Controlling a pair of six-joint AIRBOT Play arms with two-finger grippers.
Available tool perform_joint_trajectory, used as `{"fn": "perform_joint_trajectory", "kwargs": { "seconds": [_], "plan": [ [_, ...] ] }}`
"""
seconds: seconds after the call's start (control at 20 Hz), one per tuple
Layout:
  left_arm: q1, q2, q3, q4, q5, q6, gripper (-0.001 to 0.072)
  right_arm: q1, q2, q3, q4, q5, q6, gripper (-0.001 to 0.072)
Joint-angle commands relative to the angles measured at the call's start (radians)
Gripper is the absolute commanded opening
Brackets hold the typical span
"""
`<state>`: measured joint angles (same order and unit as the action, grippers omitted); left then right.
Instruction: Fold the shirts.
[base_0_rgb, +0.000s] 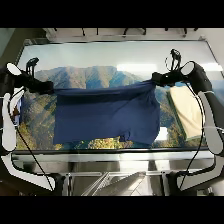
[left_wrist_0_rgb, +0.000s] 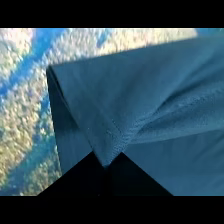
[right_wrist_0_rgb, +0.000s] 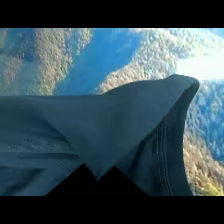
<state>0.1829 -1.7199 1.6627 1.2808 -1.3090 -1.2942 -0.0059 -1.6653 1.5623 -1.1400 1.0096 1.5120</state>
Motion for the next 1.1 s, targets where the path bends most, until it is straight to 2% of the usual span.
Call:
{"fn": "perform_joint_trajectory", "kwargs": {
  "seconds": [0.0, 0.25, 0.55, 0.6, 0.65, 0.7, 0.75, 0.8, 0.95, 1.05],
  "plan": [
    [-0.003, 0.061, -0.144, 0.037, 0.023, -0.008, 0.0010, 0.001, -0.004, -0.010, -0.061, 0.146, -0.001, 0.0021],
    [0.038, 0.140, -0.306, 0.025, 0.035, -0.008, 0.0010, 0.006, -0.003, -0.105, -0.053, 0.233, 0.037, 0.0020],
    [0.013, 0.143, -0.349, 0.003, 0.021, -0.006, 0.0010, 0.018, -0.001, -0.148, -0.053, 0.237, 0.101, 0.0022],
    [0.013, 0.146, -0.349, 0.001, 0.021, -0.007, 0.0010, 0.018, -0.001, -0.147, -0.052, 0.240, 0.101, 0.0076],
    [0.013, 0.153, -0.349, 0.000, 0.021, -0.008, 0.0034, 0.014, 0.000, -0.141, -0.053, 0.263, 0.101, 0.0431],
    [0.013, 0.166, -0.349, 0.000, 0.021, -0.014, 0.0326, 0.007, 0.006, -0.133, -0.053, 0.298, 0.100, 0.0716],
    [0.014, 0.187, -0.349, 0.003, 0.028, -0.046, 0.0660, -0.001, 0.019, -0.123, -0.053, 0.342, 0.087, 0.0709],
    [0.028, 0.216, -0.349, 0.005, 0.028, -0.071, 0.0688, -0.010, 0.040, -0.118, -0.053, 0.377, 0.074, 0.0709],
    [0.099, 0.347, -0.391, 0.007, 0.009, -0.104, 0.0687, -0.046, 0.150, -0.121, -0.069, 0.459, 0.043, 0.0709],
    [0.172, 0.473, -0.538, -0.007, 0.011, -0.129, 0.0590, -0.059, 0.246, -0.162, -0.075, 0.473, 0.033, 0.0709]
  ]
}}
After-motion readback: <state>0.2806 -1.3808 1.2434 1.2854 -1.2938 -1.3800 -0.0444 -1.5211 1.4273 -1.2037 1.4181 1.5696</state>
